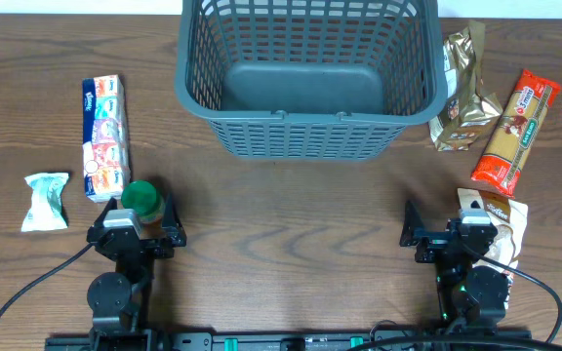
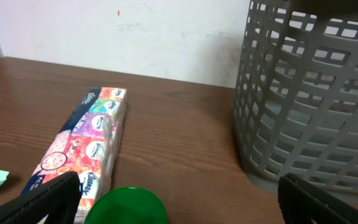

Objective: Pack container

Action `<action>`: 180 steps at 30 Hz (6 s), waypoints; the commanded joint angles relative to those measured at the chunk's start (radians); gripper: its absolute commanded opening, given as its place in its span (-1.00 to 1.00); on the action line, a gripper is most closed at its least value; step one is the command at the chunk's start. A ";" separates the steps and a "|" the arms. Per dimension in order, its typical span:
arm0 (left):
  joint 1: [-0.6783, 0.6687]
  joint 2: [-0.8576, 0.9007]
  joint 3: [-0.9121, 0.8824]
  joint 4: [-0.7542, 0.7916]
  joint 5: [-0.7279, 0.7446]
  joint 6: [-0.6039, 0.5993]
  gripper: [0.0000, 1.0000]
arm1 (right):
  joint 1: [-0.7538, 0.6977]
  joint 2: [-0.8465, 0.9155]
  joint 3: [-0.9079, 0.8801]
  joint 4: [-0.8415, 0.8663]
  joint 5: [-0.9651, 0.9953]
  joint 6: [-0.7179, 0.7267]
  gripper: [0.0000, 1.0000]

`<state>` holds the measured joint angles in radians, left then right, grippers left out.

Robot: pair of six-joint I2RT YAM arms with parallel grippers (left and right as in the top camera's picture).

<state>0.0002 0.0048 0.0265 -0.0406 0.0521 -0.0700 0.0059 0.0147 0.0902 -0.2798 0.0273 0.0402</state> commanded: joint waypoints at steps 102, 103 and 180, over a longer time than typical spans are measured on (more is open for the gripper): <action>0.005 -0.001 -0.023 -0.026 -0.011 0.016 0.97 | 0.008 -0.010 -0.005 0.000 0.009 -0.012 0.98; 0.005 -0.001 -0.023 -0.026 -0.012 0.016 0.97 | 0.009 -0.010 -0.005 0.000 0.010 -0.012 0.99; 0.005 0.547 0.563 -0.319 -0.051 -0.079 0.97 | -0.079 0.775 1.019 -0.657 -0.114 0.056 0.99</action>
<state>0.0002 0.4820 0.5262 -0.3397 0.0151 -0.1360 -0.0513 0.6674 0.9325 -0.8341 -0.0605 0.1211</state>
